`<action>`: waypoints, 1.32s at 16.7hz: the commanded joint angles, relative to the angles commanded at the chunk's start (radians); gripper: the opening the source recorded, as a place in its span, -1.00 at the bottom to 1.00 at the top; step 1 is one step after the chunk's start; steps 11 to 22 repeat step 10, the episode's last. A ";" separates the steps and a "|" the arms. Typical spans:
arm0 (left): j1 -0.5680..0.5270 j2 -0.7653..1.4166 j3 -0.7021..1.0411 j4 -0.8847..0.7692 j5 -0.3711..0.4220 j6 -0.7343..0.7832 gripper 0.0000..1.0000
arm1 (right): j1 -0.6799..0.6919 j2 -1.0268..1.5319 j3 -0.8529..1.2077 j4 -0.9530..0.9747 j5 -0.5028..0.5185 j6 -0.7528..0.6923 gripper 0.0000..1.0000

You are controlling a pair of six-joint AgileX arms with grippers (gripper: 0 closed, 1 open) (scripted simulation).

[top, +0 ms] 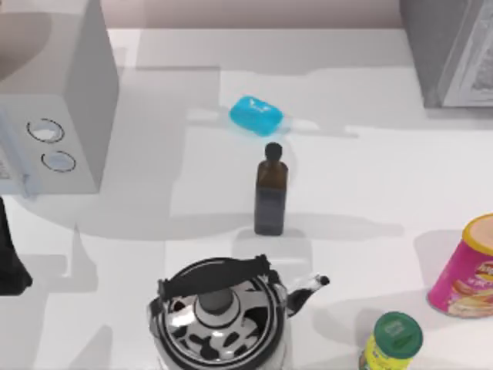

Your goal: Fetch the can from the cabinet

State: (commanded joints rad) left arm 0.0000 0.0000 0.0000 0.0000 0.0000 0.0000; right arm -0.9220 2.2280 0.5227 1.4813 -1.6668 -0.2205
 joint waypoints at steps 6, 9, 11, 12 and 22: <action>0.000 0.000 0.000 0.000 0.000 0.000 1.00 | 0.000 0.000 0.000 0.000 0.000 0.000 1.00; 0.000 0.000 0.000 0.000 0.000 0.000 1.00 | 0.000 0.000 0.000 0.000 0.000 0.000 1.00; 0.000 0.000 0.000 0.000 0.000 0.000 1.00 | 0.000 0.000 0.000 0.000 0.000 0.000 1.00; 0.000 0.000 0.000 0.000 0.000 0.000 1.00 | 0.000 0.000 0.000 0.000 0.000 0.000 1.00; 0.000 0.000 0.000 0.000 0.000 0.000 1.00 | 0.000 0.000 0.000 0.000 0.000 0.000 1.00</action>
